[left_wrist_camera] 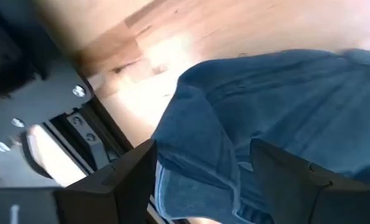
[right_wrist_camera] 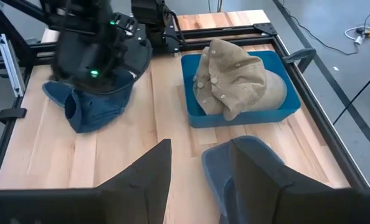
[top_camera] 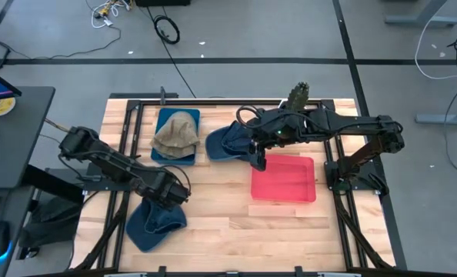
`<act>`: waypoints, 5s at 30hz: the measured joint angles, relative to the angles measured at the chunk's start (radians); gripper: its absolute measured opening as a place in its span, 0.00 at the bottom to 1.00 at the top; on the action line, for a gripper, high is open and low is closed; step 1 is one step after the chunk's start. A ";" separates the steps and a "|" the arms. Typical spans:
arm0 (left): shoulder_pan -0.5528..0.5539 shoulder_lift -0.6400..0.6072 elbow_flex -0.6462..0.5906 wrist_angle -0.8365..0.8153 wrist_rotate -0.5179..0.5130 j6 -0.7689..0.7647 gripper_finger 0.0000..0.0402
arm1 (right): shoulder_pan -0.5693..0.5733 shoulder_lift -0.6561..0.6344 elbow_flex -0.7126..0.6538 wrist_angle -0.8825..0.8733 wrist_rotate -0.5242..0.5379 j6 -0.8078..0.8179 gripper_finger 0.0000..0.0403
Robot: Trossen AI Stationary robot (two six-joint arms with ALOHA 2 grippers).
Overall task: Pick & Place hat
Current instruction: Put the bottom blue cap into the red bin
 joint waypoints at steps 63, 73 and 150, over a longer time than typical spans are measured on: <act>0.000 -0.094 -0.215 0.174 0.086 0.089 0.04 | -0.002 0.000 0.000 0.037 0.003 0.001 0.41; -0.017 -0.109 0.040 -0.073 -0.131 0.151 0.03 | -0.002 0.000 0.000 0.031 0.004 0.001 0.41; 0.080 -0.150 0.797 1.271 -0.483 2.077 0.03 | -0.010 -0.267 0.000 0.156 -0.251 0.284 0.46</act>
